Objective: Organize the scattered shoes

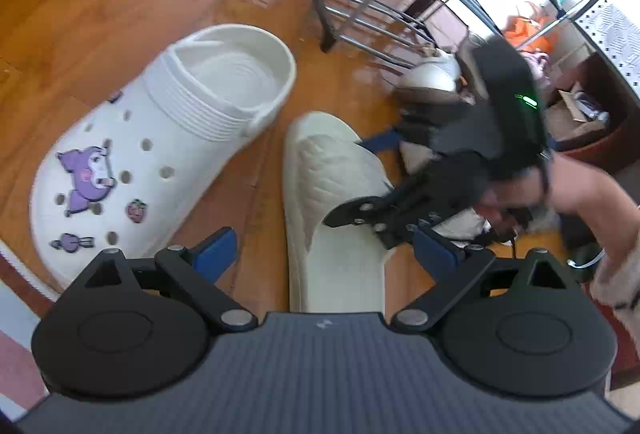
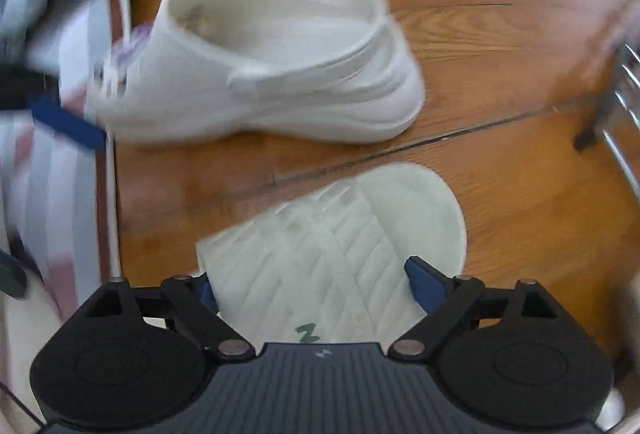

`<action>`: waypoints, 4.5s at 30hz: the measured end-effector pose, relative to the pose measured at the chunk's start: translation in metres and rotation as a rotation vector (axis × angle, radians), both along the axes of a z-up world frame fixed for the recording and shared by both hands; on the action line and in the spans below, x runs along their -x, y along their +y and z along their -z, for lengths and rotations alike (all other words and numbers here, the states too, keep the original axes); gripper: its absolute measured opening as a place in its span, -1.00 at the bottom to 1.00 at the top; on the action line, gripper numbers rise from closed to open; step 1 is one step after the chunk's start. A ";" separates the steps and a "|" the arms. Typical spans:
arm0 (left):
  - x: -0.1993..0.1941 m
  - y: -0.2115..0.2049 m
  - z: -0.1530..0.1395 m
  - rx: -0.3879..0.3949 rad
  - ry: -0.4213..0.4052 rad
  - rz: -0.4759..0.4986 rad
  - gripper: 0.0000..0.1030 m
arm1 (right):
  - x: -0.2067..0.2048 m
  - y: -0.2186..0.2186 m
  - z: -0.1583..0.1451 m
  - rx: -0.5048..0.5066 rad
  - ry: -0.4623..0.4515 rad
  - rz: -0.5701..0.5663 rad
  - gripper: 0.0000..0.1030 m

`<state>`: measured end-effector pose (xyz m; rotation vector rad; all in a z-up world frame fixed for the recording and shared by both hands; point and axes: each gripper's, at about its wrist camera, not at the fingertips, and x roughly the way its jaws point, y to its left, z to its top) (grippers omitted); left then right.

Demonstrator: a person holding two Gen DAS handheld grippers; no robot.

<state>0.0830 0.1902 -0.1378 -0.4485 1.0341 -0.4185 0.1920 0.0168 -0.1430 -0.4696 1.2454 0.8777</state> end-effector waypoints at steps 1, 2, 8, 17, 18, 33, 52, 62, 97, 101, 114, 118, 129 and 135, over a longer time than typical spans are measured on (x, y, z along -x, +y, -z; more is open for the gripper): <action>0.001 0.000 0.000 -0.001 0.000 -0.004 0.87 | 0.008 -0.010 -0.004 -0.029 -0.014 0.048 0.67; 0.001 0.000 0.000 -0.001 -0.001 -0.008 0.87 | 0.014 -0.018 -0.009 -0.046 -0.023 0.115 0.66; 0.007 0.007 -0.018 0.030 -0.077 -0.064 0.87 | 0.043 -0.087 -0.052 -0.170 0.057 0.748 0.68; 0.004 0.008 -0.015 0.043 -0.055 -0.084 0.87 | 0.085 -0.137 -0.059 -0.346 0.369 1.090 0.83; 0.003 0.007 -0.015 0.038 -0.051 -0.083 0.87 | 0.085 -0.137 -0.059 -0.334 0.339 1.086 0.83; 0.001 0.000 -0.004 -0.016 0.006 -0.048 0.87 | 0.117 -0.053 -0.038 -0.094 0.042 0.250 0.77; 0.001 0.006 -0.001 -0.053 0.014 -0.077 0.87 | 0.083 -0.123 -0.029 -0.144 0.224 1.054 0.91; 0.005 -0.007 0.002 -0.078 0.014 -0.037 0.87 | 0.093 -0.155 -0.033 -0.411 0.285 1.220 0.98; -0.111 -0.252 -0.006 -0.155 0.167 -0.095 1.00 | 0.214 -0.382 -0.025 -0.569 0.150 1.403 0.98; -0.123 -0.268 0.019 -0.097 0.216 -0.117 0.99 | 0.213 -0.381 -0.019 -0.549 0.155 1.394 0.98; -0.094 -0.274 0.013 -0.101 0.229 -0.170 0.38 | 0.195 -0.360 -0.005 -0.543 0.185 1.336 0.98; -0.092 -0.280 0.013 -0.123 0.157 -0.125 0.56 | 0.195 -0.359 0.001 -0.534 0.203 1.340 0.98; -0.082 -0.309 0.029 -0.221 0.218 -0.002 0.53 | 0.199 -0.362 0.004 -0.525 0.206 1.357 0.98; -0.048 -0.314 0.022 -0.200 0.262 0.095 0.48 | 0.204 -0.371 -0.001 -0.519 0.188 1.375 0.98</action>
